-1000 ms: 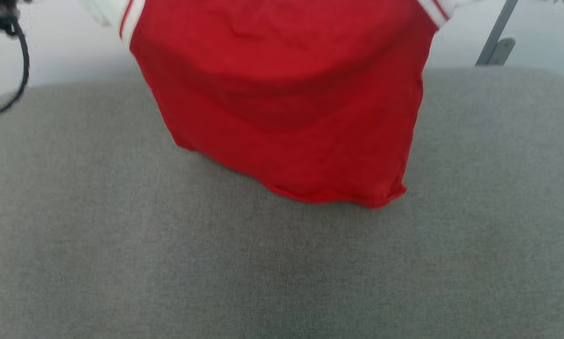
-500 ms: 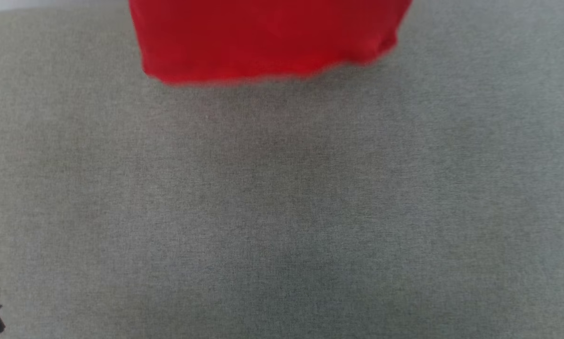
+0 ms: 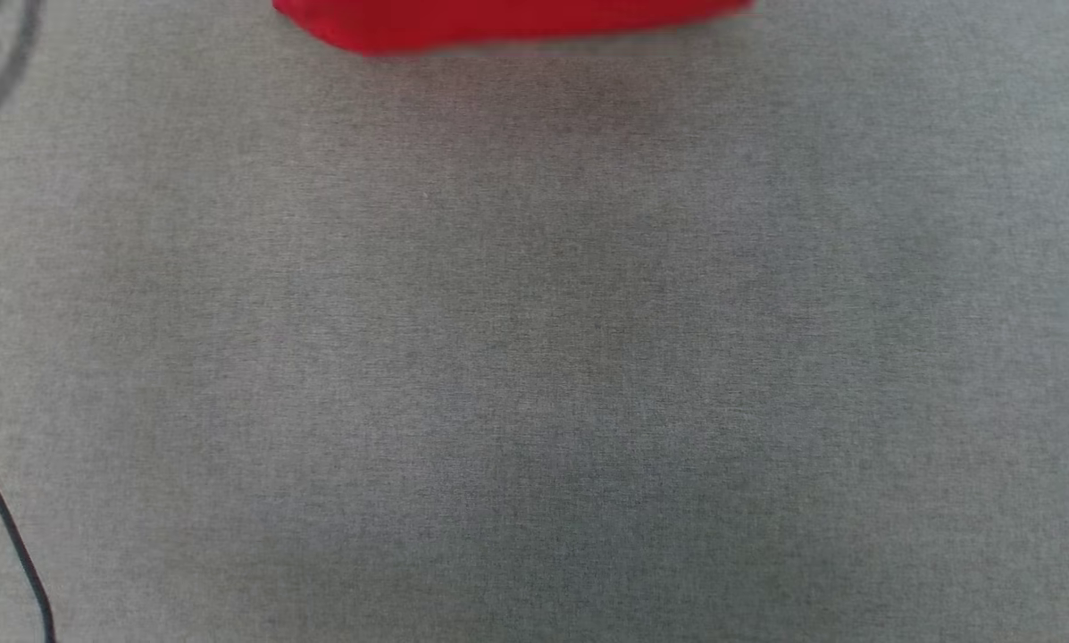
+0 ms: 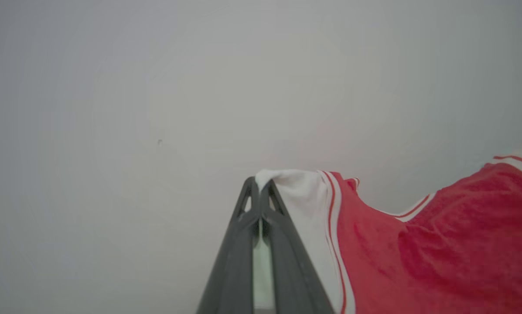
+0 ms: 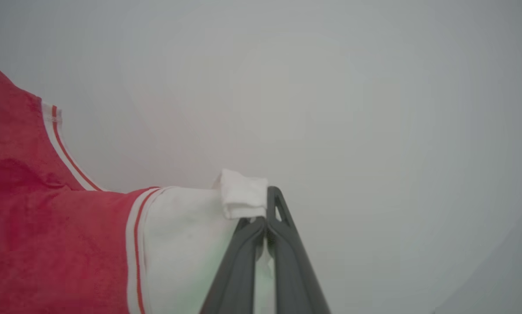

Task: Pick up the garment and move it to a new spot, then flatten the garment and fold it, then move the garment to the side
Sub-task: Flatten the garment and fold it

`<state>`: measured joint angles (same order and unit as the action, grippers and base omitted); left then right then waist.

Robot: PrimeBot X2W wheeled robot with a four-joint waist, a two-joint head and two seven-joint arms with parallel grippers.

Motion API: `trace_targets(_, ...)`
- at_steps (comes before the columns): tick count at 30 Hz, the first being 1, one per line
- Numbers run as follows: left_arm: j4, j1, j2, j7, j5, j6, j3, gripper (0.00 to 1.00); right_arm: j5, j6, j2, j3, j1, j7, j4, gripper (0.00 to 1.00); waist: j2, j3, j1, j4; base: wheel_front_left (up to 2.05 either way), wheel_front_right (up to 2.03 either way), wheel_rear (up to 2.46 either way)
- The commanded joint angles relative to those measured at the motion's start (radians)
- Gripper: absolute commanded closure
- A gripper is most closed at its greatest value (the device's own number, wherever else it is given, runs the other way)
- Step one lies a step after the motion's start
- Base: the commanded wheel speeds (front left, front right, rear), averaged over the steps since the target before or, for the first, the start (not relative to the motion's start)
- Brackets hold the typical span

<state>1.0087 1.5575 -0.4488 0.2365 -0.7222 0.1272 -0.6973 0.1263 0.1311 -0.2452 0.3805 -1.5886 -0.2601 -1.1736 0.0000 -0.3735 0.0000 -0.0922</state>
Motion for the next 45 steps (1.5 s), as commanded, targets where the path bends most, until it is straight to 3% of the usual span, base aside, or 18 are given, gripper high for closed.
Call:
trace_targets(1, 0.001, -0.038, 0.006, -0.012, -0.020, 0.003, -0.014, 1.00, 0.007, -0.001, 0.012, 0.005, 0.031, -0.005, -0.013, 1.00, 0.0000, 0.003, 0.0000, -0.005, 0.00, 0.00, 0.00)
trace_targets(8, -0.023, -0.222, -0.013, -0.160, -0.157, 0.003, -0.092, 1.00, 0.112, -0.001, 0.042, 0.053, 0.174, 0.032, -0.044, 1.00, 0.0000, 0.041, 0.0000, -0.009, 0.00, 0.00, 0.00)
trace_targets(13, -0.115, -0.357, -0.045, -0.280, -0.277, 0.004, -0.138, 1.00, 0.253, -0.001, 0.057, 0.108, 0.304, 0.110, 0.018, 1.00, 0.0000, 0.088, 0.0000, -0.007, 0.00, 0.00, 0.00)
trace_targets(17, -0.217, -0.471, -0.094, -0.356, -0.374, 0.003, -0.162, 1.00, 0.371, -0.001, 0.008, 0.184, 0.419, 0.172, 0.152, 1.00, 0.0000, 0.124, 0.0000, -0.005, 0.00, 0.00, 0.00)
trace_targets(24, -0.400, -0.686, -0.211, -0.436, -0.500, -0.003, -0.165, 1.00, 0.558, -0.001, -0.164, 0.303, 0.637, 0.303, 0.482, 1.00, 0.0000, 0.179, 0.0000, 0.006, 0.00, 0.00, 0.00)
trace_targets(28, -0.532, -0.819, -0.283, -0.458, -0.544, -0.056, -0.165, 1.00, 0.625, -0.001, -0.273, 0.335, 0.767, 0.366, 0.674, 1.00, 0.0000, 0.199, 0.0000, 0.010, 0.00, 0.00, 0.00)
trace_targets(36, -0.789, -1.070, -0.433, -0.445, -0.606, -0.212, -0.169, 1.00, 0.656, -0.001, -0.475, 0.334, 0.998, 0.429, 0.949, 1.00, 0.0000, 0.200, 0.0000, 0.016, 0.00, 0.00, 0.00)
trace_targets(37, -0.789, -1.070, -0.433, -0.445, -0.606, -0.212, -0.169, 1.00, 0.656, -0.001, -0.475, 0.334, 0.998, 0.429, 0.949, 1.00, 0.0000, 0.200, 0.0000, 0.016, 0.00, 0.00, 0.00)
trace_targets(41, -0.857, -1.167, -0.473, -0.416, -0.629, -0.285, -0.167, 1.00, 0.682, -0.001, -0.527, 0.310, 1.106, 0.450, 1.002, 1.00, 0.0000, 0.194, 0.0000, 0.018, 0.00, 0.00, 0.00)
trace_targets(45, -0.893, -1.241, -0.487, -0.384, -0.671, -0.325, -0.159, 1.00, 0.714, -0.001, -0.527, 0.291, 1.208, 0.475, 1.017, 1.00, 0.0000, 0.188, 0.0000, 0.023, 0.00, 0.00, 0.00)
